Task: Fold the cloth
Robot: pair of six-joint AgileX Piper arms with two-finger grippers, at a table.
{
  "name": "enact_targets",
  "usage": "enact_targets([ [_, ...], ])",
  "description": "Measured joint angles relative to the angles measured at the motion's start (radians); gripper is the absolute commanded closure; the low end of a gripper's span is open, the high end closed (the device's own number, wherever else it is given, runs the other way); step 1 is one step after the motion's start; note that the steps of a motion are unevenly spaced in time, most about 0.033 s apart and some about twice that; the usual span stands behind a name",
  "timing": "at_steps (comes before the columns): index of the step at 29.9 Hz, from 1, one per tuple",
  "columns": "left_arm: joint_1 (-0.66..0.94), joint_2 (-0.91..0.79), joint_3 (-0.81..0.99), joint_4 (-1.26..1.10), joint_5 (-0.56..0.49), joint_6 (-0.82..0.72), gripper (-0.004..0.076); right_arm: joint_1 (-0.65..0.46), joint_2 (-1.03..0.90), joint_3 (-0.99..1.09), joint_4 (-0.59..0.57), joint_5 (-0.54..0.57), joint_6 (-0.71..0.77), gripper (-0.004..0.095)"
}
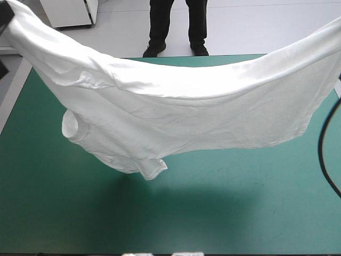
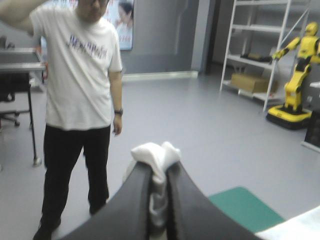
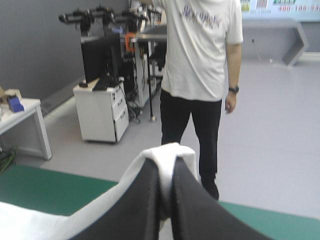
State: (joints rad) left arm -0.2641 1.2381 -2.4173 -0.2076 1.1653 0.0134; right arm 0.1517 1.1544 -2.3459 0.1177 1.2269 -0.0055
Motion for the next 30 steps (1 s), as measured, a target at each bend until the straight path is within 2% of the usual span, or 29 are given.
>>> enact_targets([
  [4,0.000,-0.003,-0.079,-0.046,-0.051,0.014,0.0734,0.000,-0.005,-0.082,0.004,-0.021,-0.006,0.0925],
  [8,0.000,-0.005,-0.106,-0.062,-0.058,0.015,0.0734,0.000,-0.010,-0.099,0.006,-0.011,0.005,0.0925],
  [10,0.000,0.001,-0.107,-0.059,-0.038,0.015,0.0734,0.000,-0.002,-0.098,-0.003,0.023,0.005,0.0925],
  [14,0.000,0.050,-0.093,-0.035,0.063,0.015,0.0734,0.000,0.032,-0.049,-0.014,0.023,0.037,0.0925],
  [19,0.000,0.154,0.017,-0.007,0.084,0.009,0.0734,0.000,0.078,0.142,-0.024,0.023,0.064,0.0925],
  [24,0.000,0.238,0.248,0.062,0.085,-0.002,0.0734,0.000,0.107,0.481,-0.030,0.012,0.075,0.0925],
  [28,0.000,0.310,0.446,0.087,0.076,-0.005,0.0734,0.000,0.145,0.739,-0.031,-0.115,0.077,0.0925],
  [30,0.000,0.363,0.521,0.092,0.032,-0.005,0.0734,0.000,0.179,0.828,-0.031,-0.191,0.077,0.0925],
])
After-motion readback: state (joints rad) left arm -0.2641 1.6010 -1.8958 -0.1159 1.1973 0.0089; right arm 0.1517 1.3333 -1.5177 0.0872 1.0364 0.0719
